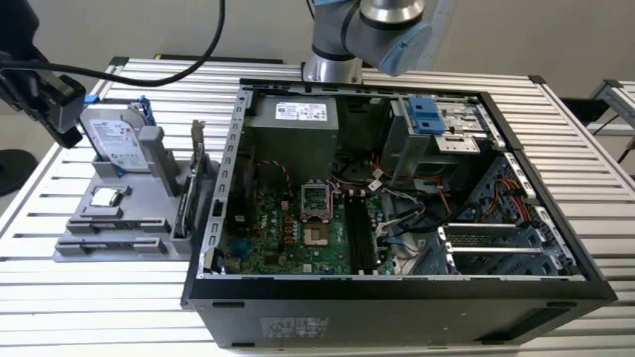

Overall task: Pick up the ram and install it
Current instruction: 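Pick up the ram and move it above insertion slot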

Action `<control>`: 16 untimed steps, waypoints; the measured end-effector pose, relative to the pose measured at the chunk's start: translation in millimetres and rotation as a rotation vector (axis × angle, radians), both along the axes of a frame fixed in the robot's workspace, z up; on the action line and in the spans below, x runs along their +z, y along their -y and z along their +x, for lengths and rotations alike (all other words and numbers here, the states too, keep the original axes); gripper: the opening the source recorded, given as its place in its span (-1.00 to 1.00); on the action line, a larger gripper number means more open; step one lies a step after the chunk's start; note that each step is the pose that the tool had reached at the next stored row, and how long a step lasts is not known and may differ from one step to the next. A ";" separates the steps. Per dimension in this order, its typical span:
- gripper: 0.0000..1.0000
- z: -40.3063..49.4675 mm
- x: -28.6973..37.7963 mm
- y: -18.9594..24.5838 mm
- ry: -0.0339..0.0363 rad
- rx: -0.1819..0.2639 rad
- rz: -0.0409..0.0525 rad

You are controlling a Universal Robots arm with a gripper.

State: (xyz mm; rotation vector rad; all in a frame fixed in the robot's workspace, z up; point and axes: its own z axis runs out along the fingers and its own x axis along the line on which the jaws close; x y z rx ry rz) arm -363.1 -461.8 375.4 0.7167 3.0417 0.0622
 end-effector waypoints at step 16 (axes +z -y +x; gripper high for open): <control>-1.00 -0.7 0.0 0.0 0.0000 -0.135 0.0000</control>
